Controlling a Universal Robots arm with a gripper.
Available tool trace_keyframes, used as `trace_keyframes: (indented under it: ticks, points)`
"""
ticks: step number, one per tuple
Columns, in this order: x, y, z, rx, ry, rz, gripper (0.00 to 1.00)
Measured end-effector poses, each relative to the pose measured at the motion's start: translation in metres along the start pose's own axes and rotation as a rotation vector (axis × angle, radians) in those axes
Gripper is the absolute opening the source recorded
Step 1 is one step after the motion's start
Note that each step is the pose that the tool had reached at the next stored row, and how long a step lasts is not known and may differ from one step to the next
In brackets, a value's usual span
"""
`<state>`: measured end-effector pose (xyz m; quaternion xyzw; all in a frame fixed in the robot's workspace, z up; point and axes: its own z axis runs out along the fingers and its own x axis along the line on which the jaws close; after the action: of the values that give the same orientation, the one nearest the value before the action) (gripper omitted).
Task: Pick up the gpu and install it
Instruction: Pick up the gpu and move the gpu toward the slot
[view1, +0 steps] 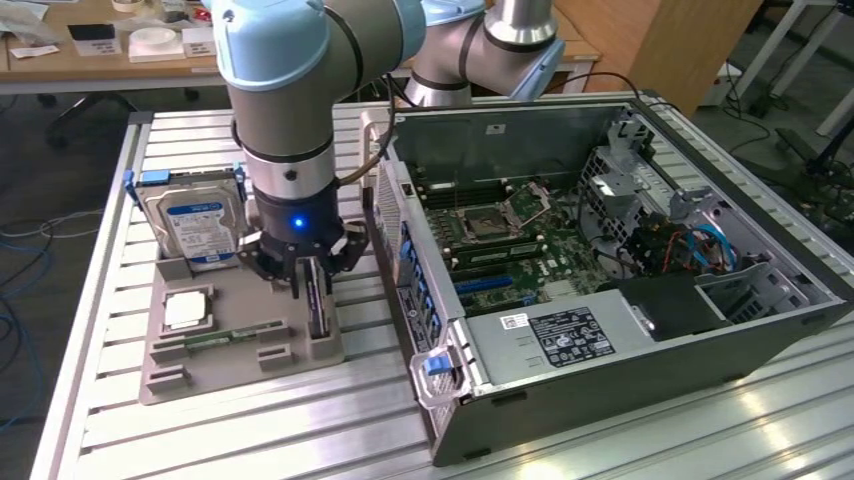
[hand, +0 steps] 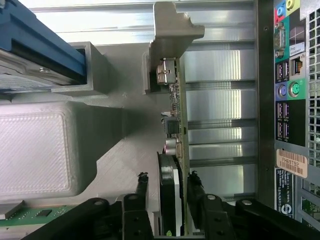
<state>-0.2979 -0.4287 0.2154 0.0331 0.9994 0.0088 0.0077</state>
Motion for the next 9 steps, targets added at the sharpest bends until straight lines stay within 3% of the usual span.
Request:
trace_keyframes:
  ticks: [1,2,8,9]
  points:
    - [0.0,0.0,0.0,0.0,0.0001,0.0,0.46]
    - [0.0,0.0,0.0,0.0001,0.0001,0.0,0.4]
    - [0.0,0.0,0.0,0.0001,0.0001,0.0,0.38]
    - [0.0,0.0,0.0,0.0,0.0,0.0,0.31]
